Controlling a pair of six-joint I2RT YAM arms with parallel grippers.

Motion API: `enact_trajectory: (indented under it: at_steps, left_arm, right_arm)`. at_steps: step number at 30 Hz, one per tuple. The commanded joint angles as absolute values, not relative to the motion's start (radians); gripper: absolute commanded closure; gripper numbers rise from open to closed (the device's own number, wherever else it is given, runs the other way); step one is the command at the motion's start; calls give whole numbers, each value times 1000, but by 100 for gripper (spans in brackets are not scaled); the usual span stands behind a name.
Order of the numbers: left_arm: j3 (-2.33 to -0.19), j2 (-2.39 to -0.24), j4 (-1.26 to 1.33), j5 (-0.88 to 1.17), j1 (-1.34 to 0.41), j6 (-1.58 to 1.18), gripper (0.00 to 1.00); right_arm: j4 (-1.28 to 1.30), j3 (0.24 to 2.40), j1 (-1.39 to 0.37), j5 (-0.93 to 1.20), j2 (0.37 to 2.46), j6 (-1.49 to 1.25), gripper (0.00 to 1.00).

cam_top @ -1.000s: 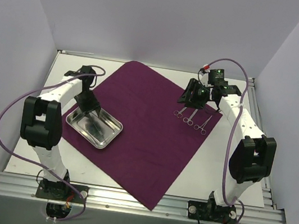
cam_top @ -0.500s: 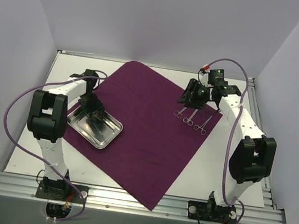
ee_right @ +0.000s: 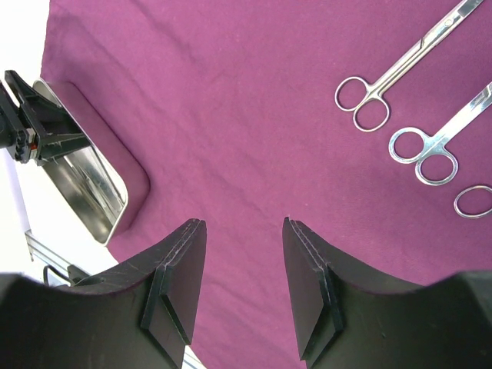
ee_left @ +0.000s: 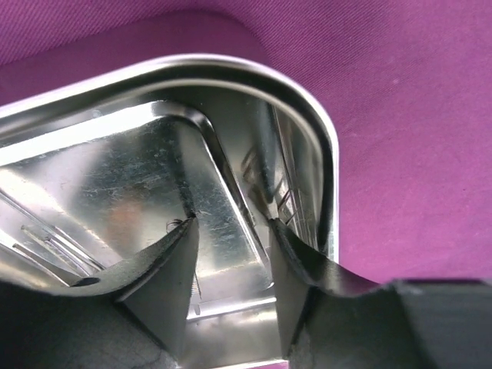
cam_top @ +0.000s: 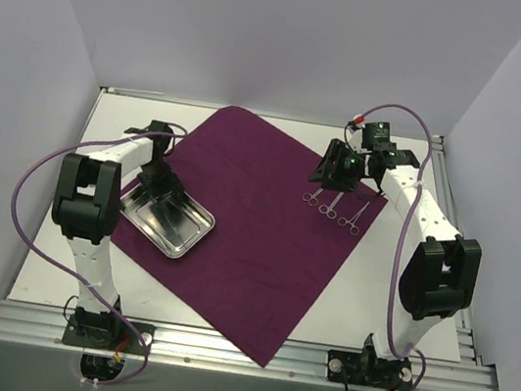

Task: Open and lay out the surgical kit
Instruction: Pick up the medical item from the container.

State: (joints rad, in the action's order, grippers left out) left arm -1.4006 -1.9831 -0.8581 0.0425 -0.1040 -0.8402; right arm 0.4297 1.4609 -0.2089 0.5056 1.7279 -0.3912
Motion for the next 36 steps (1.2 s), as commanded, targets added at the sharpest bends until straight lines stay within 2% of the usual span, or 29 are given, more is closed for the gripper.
enact_trajectory:
  at_steps: [1,5,7,12,17,31,34,36]
  left_arm:
    - [-1413,-2036,-836,32,-109,-848,52]
    - [-1378,-2026,-842,20,-107,-841,67]
    - [-1370,-2019,-848,11,-107,-835,69]
    - [-1362,-2008,-864,9,-100,-819,81]
    - [-1351,-1968,-874,-21,-94,-802,98]
    - [-1402,-1740,-949,-43,-92,-739,98]
    - [-1402,-1691,-943,0,-94,-718,98]
    - [-1402,-1662,-910,98,-98,-698,98]
  right_arm:
    - [436,1457,-206,517,1692,-382,56]
    - [434,1459,-207,517,1692,-382,56]
    - [433,1459,-207,517,1690,-382,56]
    - [428,1454,-206,520,1690,-383,56]
    - [426,1454,-206,522,1690,-385,56]
    - [436,1509,-245,515,1723,-377,56]
    - [443,1537,-267,521,1741,-367,55]
    - [436,1545,-276,555,1762,-367,55]
